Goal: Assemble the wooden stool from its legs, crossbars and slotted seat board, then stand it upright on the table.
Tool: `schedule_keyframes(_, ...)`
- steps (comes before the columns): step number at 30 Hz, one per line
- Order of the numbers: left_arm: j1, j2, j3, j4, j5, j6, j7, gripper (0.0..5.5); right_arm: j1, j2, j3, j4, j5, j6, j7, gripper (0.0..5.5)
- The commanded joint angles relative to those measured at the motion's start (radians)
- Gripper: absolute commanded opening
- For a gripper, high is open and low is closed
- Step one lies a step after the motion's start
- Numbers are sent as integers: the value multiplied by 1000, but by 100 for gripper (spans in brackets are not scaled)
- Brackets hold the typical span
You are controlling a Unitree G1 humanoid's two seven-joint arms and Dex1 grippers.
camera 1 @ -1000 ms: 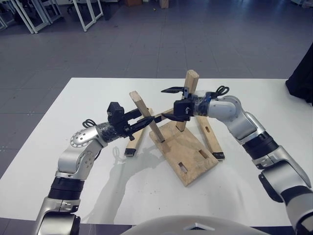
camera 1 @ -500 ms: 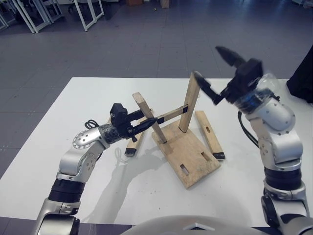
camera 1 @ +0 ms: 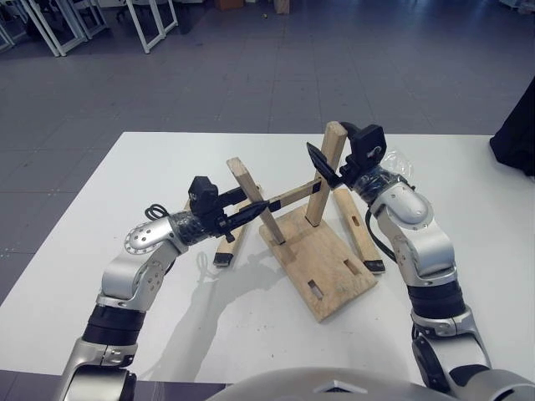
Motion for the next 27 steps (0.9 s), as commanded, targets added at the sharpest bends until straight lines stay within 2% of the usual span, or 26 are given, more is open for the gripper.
schedule_keyframes(1, 45, 16, -136, 21, 124, 156, 8, 202, 18, 4, 59, -20, 55, 54, 99, 395)
schedule_keyframes(7, -48, 15, -163, 41, 143, 207, 12, 202, 61, -36, 103, -109, 222, 219, 229, 395)
schedule_keyframes(15, -102, -22, -186, 135, 159, 217, 12, 202, 47, -75, 136, -118, 280, 259, 264, 395)
schedule_keyframes(21, -142, -30, -108, 138, 166, 147, 51, 202, 40, -72, 52, -58, 238, 247, 172, 395)
schedule_keyframes(25, -193, -13, -82, 184, 251, 93, 101, 202, 13, -72, -8, -13, 196, 246, 116, 395)
schedule_keyframes(27, -210, -11, -80, 199, 270, 82, 108, 260, 7, -73, -27, -9, 201, 247, 116, 395)
